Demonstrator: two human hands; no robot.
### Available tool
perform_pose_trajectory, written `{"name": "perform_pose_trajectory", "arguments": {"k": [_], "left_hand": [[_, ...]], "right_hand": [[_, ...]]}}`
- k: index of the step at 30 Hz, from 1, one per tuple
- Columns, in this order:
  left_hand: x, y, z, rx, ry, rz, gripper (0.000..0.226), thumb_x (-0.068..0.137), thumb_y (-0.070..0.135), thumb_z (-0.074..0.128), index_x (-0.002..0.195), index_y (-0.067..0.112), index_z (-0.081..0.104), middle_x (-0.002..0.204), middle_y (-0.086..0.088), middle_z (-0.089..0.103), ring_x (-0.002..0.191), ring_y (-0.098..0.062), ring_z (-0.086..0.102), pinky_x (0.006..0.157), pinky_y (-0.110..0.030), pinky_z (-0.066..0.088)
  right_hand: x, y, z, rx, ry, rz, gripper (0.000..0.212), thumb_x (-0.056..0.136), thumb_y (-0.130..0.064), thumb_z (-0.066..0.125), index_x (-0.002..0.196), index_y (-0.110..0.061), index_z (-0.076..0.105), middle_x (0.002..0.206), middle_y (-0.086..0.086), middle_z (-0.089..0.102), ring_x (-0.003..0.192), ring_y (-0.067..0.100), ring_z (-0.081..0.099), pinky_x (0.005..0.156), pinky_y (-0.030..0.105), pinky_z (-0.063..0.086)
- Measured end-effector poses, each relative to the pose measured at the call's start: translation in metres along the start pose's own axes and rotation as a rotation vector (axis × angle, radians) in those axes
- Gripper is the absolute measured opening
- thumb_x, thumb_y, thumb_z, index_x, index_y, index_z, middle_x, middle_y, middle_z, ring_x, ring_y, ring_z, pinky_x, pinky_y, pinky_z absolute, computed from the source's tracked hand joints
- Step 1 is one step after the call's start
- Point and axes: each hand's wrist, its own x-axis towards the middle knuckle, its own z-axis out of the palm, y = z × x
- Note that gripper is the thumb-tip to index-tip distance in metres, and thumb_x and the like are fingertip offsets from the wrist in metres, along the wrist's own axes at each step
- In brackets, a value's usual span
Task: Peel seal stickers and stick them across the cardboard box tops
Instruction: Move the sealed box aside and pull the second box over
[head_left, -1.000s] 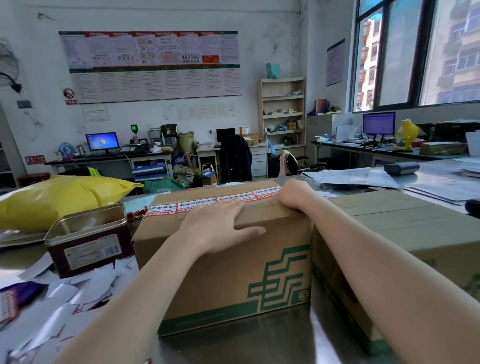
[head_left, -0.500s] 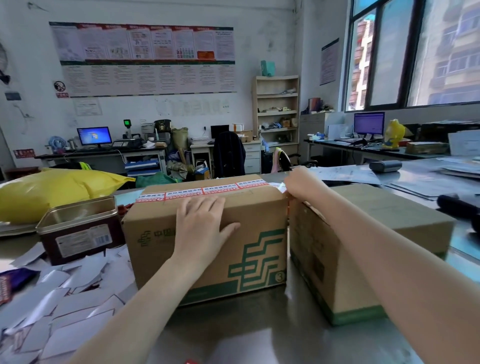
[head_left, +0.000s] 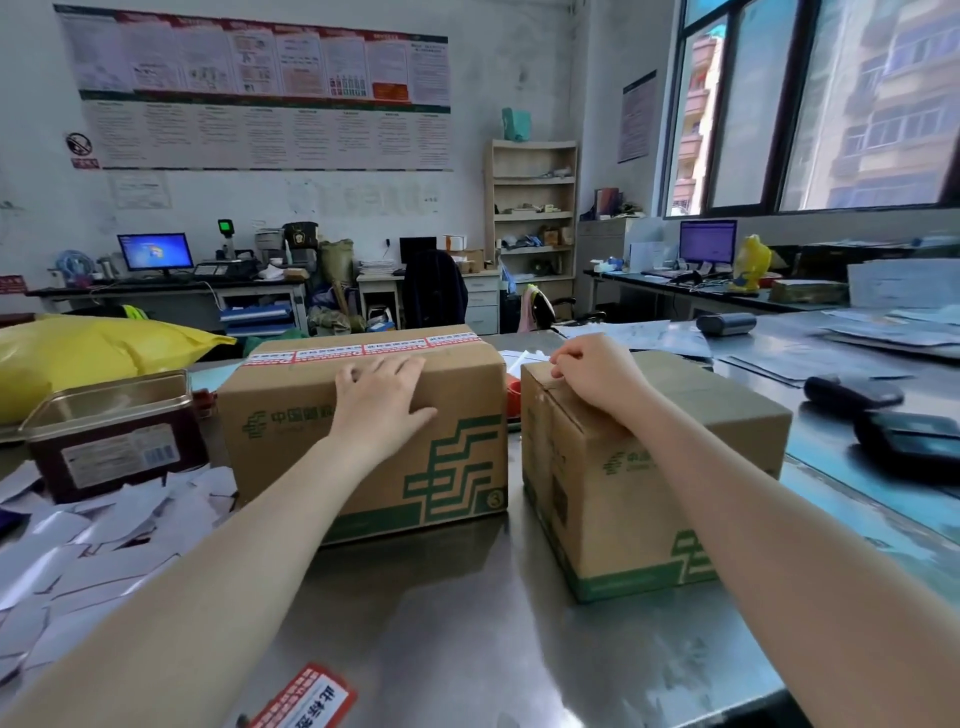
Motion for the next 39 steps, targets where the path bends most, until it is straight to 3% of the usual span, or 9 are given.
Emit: {"name": "perform_pose_trajectory", "arguments": {"k": [4,9,13,20,22,24,29,33,39], "left_hand": [[0.001,0.050,-0.003,-0.307,0.090,-0.024,0.055,0.094,0.040,0.044,0.143,0.017,0.031,0.146,-0.003,0.039,0.135,-0.021,0.032,0.109,-0.041,0.024],[-0.001,0.117,-0.007,-0.938,-0.081,-0.186,0.057,0.097,0.039,0.038,0.146,0.015,0.020,0.147,-0.008,0.033,0.135,-0.022,0.030,0.102,-0.031,0.027],[-0.003,0.146,-0.007,-1.230,-0.248,-0.350,0.060,0.096,0.043,0.034,0.148,0.021,0.015,0.150,-0.002,0.028,0.136,-0.021,0.028,0.105,-0.037,0.028],[-0.019,0.154,-0.024,-1.508,-0.288,-0.442,0.028,0.093,0.036,0.039,0.112,0.025,0.055,0.117,-0.005,0.058,0.110,-0.022,0.055,0.097,-0.039,0.043],[-0.025,0.154,-0.031,-1.545,-0.275,-0.451,0.019,0.096,0.028,0.038,0.085,0.030,0.053,0.099,-0.003,0.060,0.096,-0.020,0.057,0.083,-0.034,0.044],[-0.033,0.154,-0.040,-1.559,-0.273,-0.468,0.023,0.096,0.026,0.038,0.076,0.026,0.049,0.088,-0.002,0.057,0.086,-0.019,0.055,0.073,-0.032,0.041],[-0.060,0.144,-0.057,-1.559,-0.268,-0.522,0.020,0.090,0.030,0.040,0.092,0.018,0.056,0.091,-0.007,0.059,0.085,-0.023,0.056,0.068,-0.032,0.041],[-0.088,0.128,-0.067,-1.546,-0.249,-0.515,0.021,0.090,0.032,0.039,0.082,0.023,0.056,0.083,-0.002,0.060,0.079,-0.020,0.056,0.063,-0.029,0.042],[-0.124,0.094,-0.086,-1.471,-0.151,-0.561,0.024,0.092,0.034,0.038,0.090,0.019,0.056,0.091,-0.005,0.059,0.086,-0.022,0.056,0.071,-0.034,0.042]], "right_hand": [[-0.002,0.031,-0.026,-0.128,0.069,0.168,0.025,0.084,-0.012,0.041,0.071,-0.002,0.060,0.082,0.018,0.064,0.066,0.026,0.052,0.061,0.038,0.046],[-0.022,0.060,-0.064,-0.463,0.113,0.428,0.023,0.084,-0.022,0.042,0.101,-0.012,0.054,0.115,0.015,0.056,0.110,0.033,0.048,0.091,0.042,0.040],[-0.032,0.071,-0.078,-0.373,0.094,0.474,0.014,0.085,-0.022,0.042,0.092,-0.012,0.049,0.108,0.010,0.058,0.102,0.030,0.052,0.077,0.035,0.038],[-0.049,0.062,-0.088,-0.400,0.074,0.447,0.019,0.088,-0.029,0.044,0.090,-0.011,0.049,0.091,0.007,0.049,0.087,0.028,0.050,0.068,0.030,0.037],[-0.051,0.054,-0.084,-0.450,0.000,0.464,0.027,0.088,-0.033,0.044,0.099,-0.010,0.052,0.099,0.010,0.053,0.091,0.028,0.051,0.066,0.030,0.037],[-0.053,0.049,-0.080,-0.510,-0.021,0.443,0.037,0.086,-0.037,0.045,0.111,-0.012,0.056,0.115,0.011,0.057,0.101,0.029,0.053,0.068,0.030,0.038],[-0.070,0.029,-0.077,-0.538,-0.081,0.436,0.039,0.082,-0.039,0.048,0.113,-0.017,0.055,0.115,0.008,0.057,0.097,0.029,0.053,0.072,0.033,0.039],[-0.084,0.007,-0.073,-0.540,-0.193,0.375,0.026,0.082,-0.036,0.050,0.098,-0.014,0.051,0.094,0.008,0.051,0.087,0.029,0.052,0.074,0.033,0.043],[-0.100,-0.022,-0.048,-0.462,-0.213,0.250,0.025,0.083,-0.036,0.050,0.095,-0.014,0.051,0.096,0.009,0.052,0.088,0.028,0.053,0.072,0.033,0.044]]}}
